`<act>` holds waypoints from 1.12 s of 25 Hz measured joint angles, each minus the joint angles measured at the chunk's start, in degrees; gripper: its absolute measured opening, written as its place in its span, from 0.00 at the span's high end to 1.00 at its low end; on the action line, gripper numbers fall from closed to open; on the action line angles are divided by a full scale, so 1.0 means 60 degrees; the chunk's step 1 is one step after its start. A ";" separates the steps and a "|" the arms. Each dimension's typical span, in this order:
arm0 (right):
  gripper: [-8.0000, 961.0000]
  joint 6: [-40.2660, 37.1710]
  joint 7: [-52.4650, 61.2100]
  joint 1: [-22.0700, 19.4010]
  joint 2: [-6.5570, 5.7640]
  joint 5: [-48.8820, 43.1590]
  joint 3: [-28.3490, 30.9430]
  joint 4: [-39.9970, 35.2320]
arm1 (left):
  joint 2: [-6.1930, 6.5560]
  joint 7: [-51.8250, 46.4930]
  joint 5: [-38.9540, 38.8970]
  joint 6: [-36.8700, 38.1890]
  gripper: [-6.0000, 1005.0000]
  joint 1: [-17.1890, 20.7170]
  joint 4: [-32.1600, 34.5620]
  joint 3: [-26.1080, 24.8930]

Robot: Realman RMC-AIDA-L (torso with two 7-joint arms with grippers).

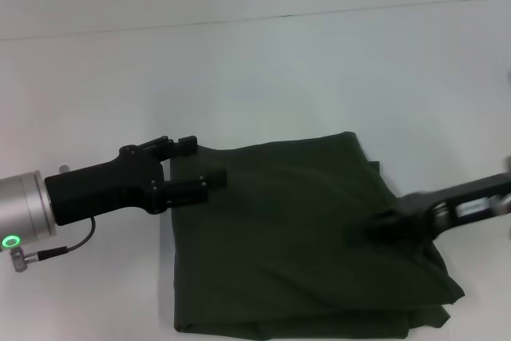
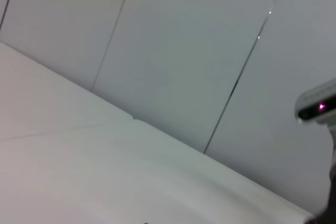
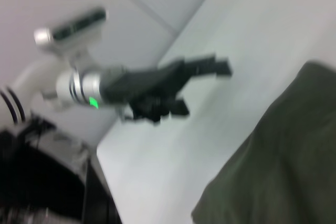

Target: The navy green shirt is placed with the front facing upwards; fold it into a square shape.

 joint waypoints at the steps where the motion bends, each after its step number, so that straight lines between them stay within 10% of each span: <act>1: 0.91 0.0141 0.0023 0.0103 0.0135 -0.0001 -0.0371 0.0012 | 0.0000 0.0000 -0.0017 0.0011 0.10 0.0003 0.0014 -0.0027; 8: 0.91 0.0844 0.0284 0.0363 0.0542 0.0000 -0.1895 0.0092 | 0.0000 0.0010 -0.0106 0.0000 0.10 -0.0003 0.0033 -0.0071; 19: 0.91 0.2311 0.0469 0.0368 0.0425 -0.0022 -0.3046 0.0826 | 0.0000 0.0044 -0.0122 -0.0108 0.10 -0.0003 0.0039 -0.0065; 28: 0.91 0.1046 -0.0004 0.0384 0.0387 0.0173 -0.2503 0.0236 | 0.0000 0.0050 -0.0122 -0.0125 0.10 -0.0025 0.0039 -0.0075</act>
